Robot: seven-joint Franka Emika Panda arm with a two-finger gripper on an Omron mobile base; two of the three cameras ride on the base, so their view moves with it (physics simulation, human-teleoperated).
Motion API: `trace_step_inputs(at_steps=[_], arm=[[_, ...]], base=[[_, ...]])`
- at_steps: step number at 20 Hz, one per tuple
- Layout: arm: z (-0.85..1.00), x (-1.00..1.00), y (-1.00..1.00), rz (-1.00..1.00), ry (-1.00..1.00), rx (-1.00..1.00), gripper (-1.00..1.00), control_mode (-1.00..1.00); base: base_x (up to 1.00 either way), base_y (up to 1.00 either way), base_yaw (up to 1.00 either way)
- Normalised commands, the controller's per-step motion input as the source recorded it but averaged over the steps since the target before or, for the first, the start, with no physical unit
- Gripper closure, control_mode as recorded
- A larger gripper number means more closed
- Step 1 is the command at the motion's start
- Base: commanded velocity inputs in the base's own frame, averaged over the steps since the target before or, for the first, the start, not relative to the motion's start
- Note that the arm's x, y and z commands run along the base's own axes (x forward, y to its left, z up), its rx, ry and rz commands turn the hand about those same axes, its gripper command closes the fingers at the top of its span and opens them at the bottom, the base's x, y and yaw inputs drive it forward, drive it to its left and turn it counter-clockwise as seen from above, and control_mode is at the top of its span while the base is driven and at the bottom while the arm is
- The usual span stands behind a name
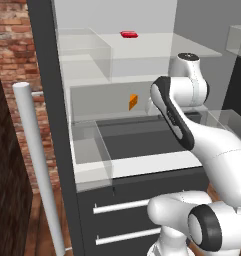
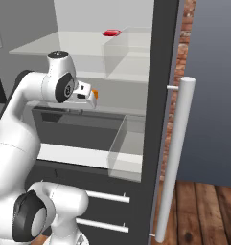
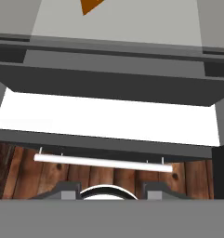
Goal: Pick the cheese from the fridge and the cheese grater from the cabinet and place them next to the salad bowl.
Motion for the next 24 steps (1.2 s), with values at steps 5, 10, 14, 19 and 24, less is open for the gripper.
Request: trace_step_inputs(at_steps=[5,10,14,19,24], arm=[[0.0,-0.06,0.04,0.0,-0.01,0.0,-1.0,-1.0],[0.0,0.0,0.01,0.0,0.0,0.0,-1.0,-1.0],[0.0,-0.04,0.0,-0.02,-0.02,0.0,-1.0,-1.0],[0.26,-0.28,0.0,-0.07,-0.17,0.0,-1.0,-1.0],[0.44,-0.33,0.0,-0.01,-0.1,0.0,-1.0,-1.0]], base=[[0.0,0.0,0.0],[0.0,0.0,0.0],[0.0,0.0,0.0],[0.0,0.0,0.0],[0.0,0.0,0.0]])
